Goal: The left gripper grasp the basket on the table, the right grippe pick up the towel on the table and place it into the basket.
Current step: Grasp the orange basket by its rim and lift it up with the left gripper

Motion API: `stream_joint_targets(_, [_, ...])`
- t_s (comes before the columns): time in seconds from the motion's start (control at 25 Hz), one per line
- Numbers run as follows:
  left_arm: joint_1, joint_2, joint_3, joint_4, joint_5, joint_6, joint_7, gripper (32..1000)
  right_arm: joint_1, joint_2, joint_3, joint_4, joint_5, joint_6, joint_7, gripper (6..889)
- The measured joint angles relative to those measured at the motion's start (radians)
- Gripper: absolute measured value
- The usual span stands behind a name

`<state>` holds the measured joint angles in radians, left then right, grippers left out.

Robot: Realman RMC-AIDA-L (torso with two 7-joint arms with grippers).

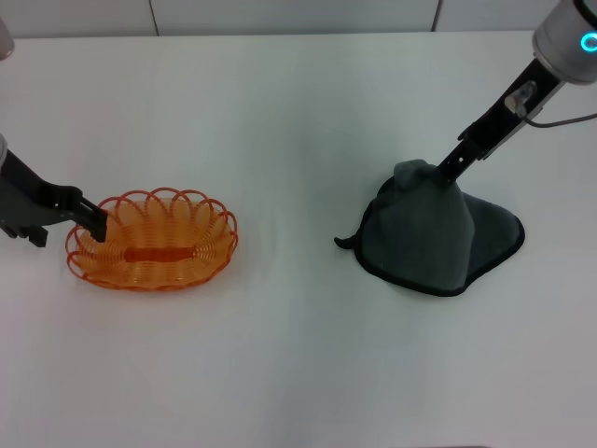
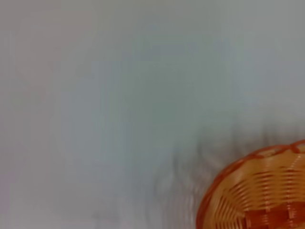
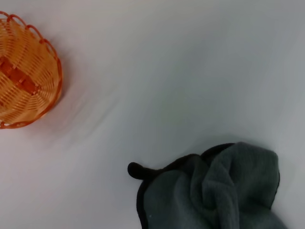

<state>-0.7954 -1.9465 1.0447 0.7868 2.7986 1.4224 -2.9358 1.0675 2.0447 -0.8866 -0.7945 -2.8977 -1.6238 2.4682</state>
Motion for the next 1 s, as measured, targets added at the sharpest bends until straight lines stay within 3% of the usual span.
stream_joint_targets(0.4, [-0.005,0.0004,0.000,-0.073,-0.009,-0.059,0.021,800,0.001,0.000,0.000,0.016,0.000,0.012,-0.005,845])
stream_joint_targets(0.68, [-0.008,-0.0012,0.000,-0.124,-0.074,-0.095,0.055,793,0.004,0.000,0.000,0.017,0.001,0.012,-0.011,845])
stream_joint_targets(1.0, [-0.010,-0.0046,0.000,-0.152,-0.097,-0.130,0.069,785,0.007,0.000,0.000,0.017,0.003,0.012,-0.012,845])
